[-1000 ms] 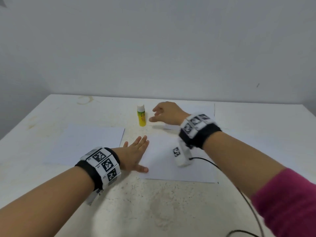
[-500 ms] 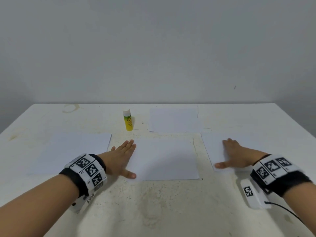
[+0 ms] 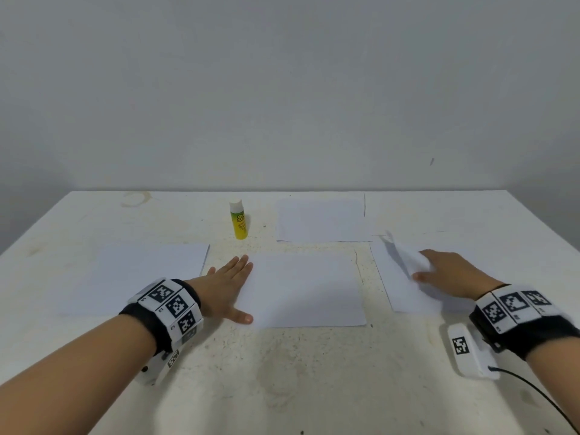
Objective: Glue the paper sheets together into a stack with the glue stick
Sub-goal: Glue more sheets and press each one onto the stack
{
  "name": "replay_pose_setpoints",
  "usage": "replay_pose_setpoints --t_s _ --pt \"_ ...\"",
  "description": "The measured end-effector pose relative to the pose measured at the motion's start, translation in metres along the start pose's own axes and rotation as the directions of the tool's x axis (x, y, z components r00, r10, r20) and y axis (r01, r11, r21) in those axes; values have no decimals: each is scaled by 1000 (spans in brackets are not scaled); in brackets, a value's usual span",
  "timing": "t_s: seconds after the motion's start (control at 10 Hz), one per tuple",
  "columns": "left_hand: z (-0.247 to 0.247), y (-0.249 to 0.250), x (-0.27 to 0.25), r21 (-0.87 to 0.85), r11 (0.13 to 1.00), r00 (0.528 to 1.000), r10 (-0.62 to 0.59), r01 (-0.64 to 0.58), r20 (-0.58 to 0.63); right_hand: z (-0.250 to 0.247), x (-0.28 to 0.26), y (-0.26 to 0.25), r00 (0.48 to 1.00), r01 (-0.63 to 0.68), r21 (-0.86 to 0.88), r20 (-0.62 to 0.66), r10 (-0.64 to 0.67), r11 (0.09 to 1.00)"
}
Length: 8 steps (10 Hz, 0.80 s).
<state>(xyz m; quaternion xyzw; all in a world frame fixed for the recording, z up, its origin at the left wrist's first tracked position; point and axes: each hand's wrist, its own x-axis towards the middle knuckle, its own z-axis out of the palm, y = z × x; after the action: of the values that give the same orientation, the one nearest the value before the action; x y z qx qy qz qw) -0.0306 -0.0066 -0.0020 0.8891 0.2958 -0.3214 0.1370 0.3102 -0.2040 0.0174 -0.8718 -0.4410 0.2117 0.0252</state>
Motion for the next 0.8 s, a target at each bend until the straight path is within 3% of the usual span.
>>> replay_pose_setpoints --t_s 0.2,0.4,0.5,0.6,0.7,0.8 --pt "0 0 1 5 1000 1000 -17 17 4 -26 -7 0 969 -10 15 -246 13 1000" --pt "1 -1 2 3 1000 1000 -7 7 5 -30 -28 -45 949 53 23 -312 -43 998" --pt "3 -4 4 -11 1000 1000 4 -4 4 -16 -46 -84 972 124 4 -202 -120 992" --pt "4 -7 7 -14 1000 1000 14 -14 0 10 -57 -128 968 249 144 -49 -245 958" --pt "5 -7 8 -14 1000 1000 8 -8 -8 43 -50 -170 957 256 244 73 -281 935" --pt "6 -10 11 -13 1000 1000 25 -25 0 68 -32 -199 972 191 292 77 -222 937"
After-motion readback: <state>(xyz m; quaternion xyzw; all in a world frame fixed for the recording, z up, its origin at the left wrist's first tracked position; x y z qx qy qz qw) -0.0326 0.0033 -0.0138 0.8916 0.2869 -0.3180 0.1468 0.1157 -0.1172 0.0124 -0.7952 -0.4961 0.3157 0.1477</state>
